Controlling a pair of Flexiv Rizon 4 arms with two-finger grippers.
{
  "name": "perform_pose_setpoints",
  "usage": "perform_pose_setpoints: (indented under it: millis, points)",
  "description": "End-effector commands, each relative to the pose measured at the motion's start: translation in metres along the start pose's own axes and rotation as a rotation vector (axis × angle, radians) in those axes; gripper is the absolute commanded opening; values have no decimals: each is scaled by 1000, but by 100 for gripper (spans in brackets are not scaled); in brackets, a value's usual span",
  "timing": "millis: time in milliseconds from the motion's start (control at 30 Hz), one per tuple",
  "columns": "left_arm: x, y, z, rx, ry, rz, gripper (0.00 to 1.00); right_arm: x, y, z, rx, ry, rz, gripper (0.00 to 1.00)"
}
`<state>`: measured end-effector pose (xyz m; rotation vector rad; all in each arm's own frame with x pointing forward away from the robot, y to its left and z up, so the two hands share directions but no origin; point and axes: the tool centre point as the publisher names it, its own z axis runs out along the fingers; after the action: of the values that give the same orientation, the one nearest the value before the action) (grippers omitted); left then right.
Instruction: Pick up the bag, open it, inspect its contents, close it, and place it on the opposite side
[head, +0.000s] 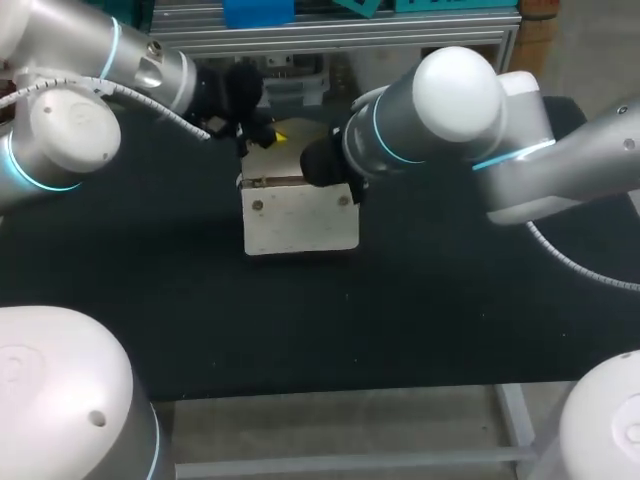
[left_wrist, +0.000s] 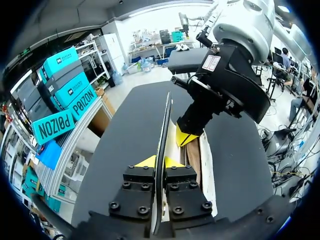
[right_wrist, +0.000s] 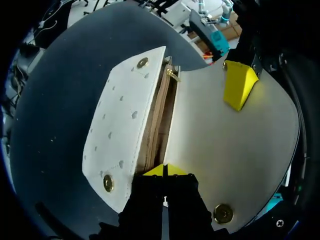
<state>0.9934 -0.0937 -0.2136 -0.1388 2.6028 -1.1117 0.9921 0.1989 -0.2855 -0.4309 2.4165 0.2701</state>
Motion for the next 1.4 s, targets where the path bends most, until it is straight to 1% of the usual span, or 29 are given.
perform_pose_setpoints:
  millis: [33, 200, 367, 467, 600, 733, 867, 1100, 1267, 1400]
  points:
    - [-1, 0, -2, 15, -19, -17, 0, 11, 1, -1, 10, 7, -2, 0]
    - [-2, 1, -1, 27, -46, -50, 0, 18, 4, -2, 9, 14, 7, 0]
    - [1, 1, 5, 22, -57, -51, 0, 14, 8, -5, 5, 3, -1, 0]
    - [1, 0, 5, 27, -57, -54, 0, 13, 9, -6, 4, 1, -4, 0]
    - [2, -1, 2, 34, -51, -47, 0, 14, 4, -1, 10, 6, 2, 0]
    - [4, -2, 2, 36, -43, -42, 0, 9, -4, 6, 14, 12, 17, 0]
    - [5, -1, 0, 49, -43, -43, 0, 4, -7, 16, 16, 34, 18, 0]
    - [6, -1, -2, 68, -42, -44, 0, 12, -1, 28, 5, 73, 1, 0]
    - [5, -1, -5, 85, -40, -46, 0, 18, 2, 30, 1, 91, -5, 0]
    - [8, 0, -6, 90, -19, -37, 0, 19, 1, 32, 13, 105, -11, 0]
